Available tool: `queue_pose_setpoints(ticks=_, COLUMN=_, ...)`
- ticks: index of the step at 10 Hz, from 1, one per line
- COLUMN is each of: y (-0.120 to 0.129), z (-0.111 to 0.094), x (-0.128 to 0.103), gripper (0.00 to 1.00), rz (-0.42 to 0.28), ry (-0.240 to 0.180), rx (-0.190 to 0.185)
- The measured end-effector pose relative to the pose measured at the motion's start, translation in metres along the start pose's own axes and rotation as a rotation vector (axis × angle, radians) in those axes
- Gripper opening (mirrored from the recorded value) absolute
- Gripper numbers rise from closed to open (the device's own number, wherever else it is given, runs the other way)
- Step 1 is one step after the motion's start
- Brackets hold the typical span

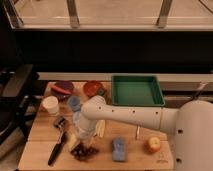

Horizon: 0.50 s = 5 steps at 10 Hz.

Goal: Place grapes in plastic cup

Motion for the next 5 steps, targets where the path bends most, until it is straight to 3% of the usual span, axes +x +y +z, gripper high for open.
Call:
queue_pose_setpoints(ticks=3, y=0.002, z=-0.004, x=-0.002, gripper=0.16, rz=0.008, ry=0.024, rx=0.006)
queue_pose_setpoints(ticks=5, y=0.004, z=-0.017, x=-0.002, gripper=0.0, rz=0.045, ry=0.094, rx=0.008)
